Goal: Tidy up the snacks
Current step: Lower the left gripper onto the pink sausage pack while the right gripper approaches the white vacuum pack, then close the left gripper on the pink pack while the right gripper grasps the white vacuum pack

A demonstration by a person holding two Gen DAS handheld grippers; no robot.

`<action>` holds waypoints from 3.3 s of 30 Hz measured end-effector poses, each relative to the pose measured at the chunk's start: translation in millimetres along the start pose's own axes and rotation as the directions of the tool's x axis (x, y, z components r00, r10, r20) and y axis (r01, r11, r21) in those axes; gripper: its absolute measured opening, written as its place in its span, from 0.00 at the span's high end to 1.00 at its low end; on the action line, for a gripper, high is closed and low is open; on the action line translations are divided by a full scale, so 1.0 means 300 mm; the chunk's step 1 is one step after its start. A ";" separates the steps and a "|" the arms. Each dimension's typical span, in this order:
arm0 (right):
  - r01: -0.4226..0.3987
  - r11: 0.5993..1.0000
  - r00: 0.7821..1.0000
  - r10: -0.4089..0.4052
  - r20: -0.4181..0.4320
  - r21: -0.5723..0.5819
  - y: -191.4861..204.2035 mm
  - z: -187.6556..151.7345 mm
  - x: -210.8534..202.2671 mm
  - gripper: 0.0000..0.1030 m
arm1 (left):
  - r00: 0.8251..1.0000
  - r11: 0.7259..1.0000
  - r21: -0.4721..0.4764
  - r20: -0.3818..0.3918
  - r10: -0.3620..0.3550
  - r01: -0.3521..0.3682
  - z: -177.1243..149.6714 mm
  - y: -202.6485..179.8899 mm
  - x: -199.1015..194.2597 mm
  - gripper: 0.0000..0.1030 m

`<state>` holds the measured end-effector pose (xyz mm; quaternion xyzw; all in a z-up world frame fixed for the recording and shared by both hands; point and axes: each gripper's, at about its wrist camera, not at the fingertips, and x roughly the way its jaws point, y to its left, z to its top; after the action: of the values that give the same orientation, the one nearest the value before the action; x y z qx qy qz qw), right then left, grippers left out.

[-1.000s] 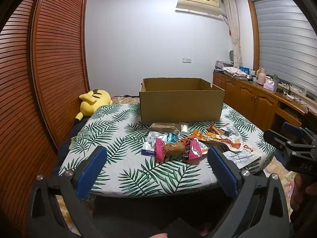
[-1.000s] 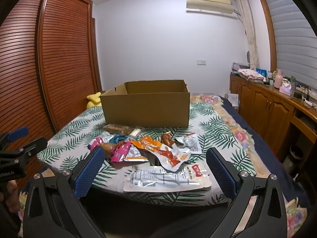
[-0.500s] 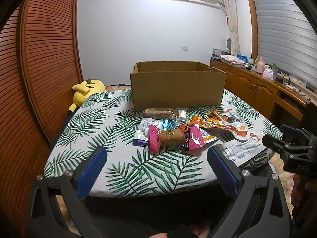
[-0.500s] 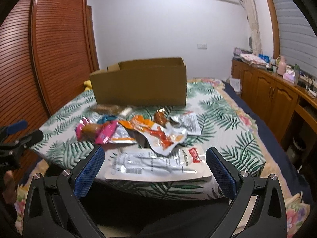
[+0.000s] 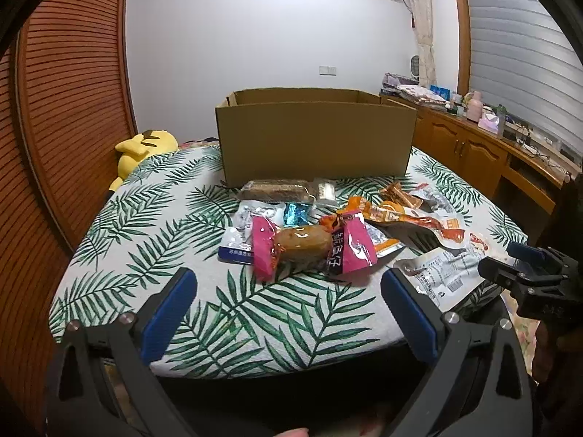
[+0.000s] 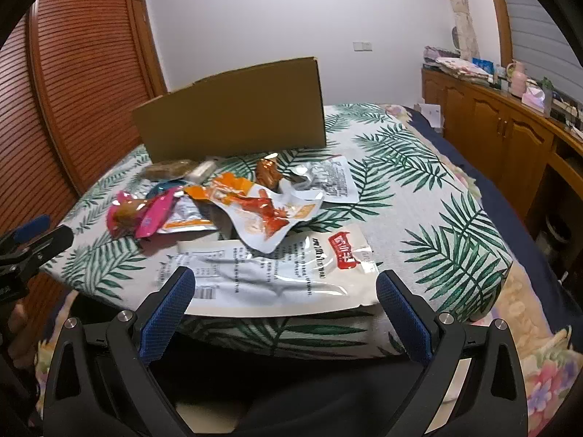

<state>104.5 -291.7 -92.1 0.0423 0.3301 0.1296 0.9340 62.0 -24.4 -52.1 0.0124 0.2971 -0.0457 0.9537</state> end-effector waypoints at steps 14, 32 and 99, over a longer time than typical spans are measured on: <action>0.039 0.999 0.999 -0.039 -0.026 -0.017 0.043 -0.017 0.062 0.01 | 1.000 1.000 -0.020 -0.022 -0.014 0.014 -0.016 0.030 0.036 0.01; 0.051 0.997 0.998 -0.053 -0.036 -0.054 0.119 0.027 0.160 0.01 | 0.991 0.991 0.012 -0.038 -0.130 0.131 0.088 0.015 0.116 0.05; -0.486 0.701 0.833 0.192 -0.518 -0.522 0.255 0.163 0.345 0.12 | 0.812 0.859 0.204 -0.481 -0.330 0.470 0.143 0.054 0.366 0.60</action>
<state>196.4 -189.9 -104.3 -0.2430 0.4476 0.4135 0.7547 177.7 -19.1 -79.1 0.1096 0.4841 -0.2905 0.8181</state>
